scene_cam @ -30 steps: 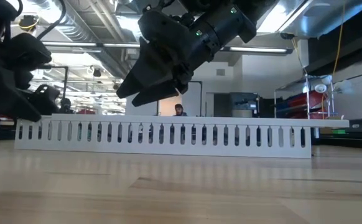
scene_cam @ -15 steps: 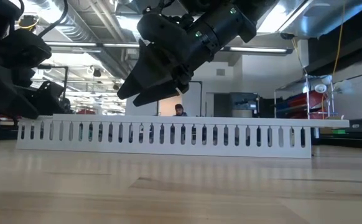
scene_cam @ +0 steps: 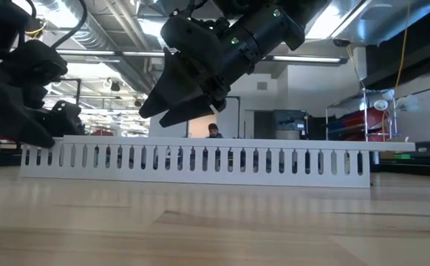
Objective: Ziptie cables
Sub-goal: Close the white cable duct
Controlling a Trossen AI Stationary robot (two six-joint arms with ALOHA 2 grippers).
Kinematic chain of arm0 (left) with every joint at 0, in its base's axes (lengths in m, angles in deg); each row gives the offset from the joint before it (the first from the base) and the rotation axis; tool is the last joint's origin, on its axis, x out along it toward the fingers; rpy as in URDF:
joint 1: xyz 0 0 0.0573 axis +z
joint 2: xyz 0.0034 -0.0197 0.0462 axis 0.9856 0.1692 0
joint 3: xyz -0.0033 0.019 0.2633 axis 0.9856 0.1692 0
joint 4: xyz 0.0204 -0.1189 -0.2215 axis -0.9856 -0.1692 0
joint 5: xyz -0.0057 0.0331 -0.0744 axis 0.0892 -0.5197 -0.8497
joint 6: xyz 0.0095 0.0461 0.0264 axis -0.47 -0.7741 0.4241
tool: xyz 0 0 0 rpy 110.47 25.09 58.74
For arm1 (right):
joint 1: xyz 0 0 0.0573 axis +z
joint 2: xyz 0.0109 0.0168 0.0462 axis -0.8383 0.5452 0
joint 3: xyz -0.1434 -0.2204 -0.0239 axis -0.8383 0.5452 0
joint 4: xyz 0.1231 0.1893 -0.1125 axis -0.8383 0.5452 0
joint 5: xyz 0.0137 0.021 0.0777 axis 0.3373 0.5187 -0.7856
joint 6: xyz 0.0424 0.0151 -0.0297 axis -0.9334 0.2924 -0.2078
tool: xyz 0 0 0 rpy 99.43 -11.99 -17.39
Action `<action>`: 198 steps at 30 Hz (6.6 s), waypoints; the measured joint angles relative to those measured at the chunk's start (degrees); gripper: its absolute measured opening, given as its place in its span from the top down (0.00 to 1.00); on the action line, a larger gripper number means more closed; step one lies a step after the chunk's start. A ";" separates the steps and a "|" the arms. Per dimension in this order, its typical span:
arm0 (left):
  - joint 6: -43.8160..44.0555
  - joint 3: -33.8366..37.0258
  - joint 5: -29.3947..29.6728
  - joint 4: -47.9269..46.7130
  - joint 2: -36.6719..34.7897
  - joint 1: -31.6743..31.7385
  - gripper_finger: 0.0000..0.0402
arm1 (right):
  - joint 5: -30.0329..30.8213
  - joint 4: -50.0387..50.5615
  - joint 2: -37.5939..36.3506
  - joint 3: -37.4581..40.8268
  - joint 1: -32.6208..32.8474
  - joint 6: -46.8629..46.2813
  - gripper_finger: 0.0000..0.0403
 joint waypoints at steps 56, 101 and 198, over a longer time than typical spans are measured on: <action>0.90 0.15 -3.10 1.01 2.79 -0.17 0.47 | -2.72 -0.34 11.92 -11.20 -0.59 0.81 0.48; 19.71 -19.99 -3.73 -43.09 -2.80 -1.33 0.24 | -6.56 6.19 19.23 -24.37 -0.93 2.88 0.42; 8.09 -9.60 -3.52 -23.36 -1.74 4.55 0.26 | -6.81 20.54 11.37 -21.86 -4.89 11.75 0.42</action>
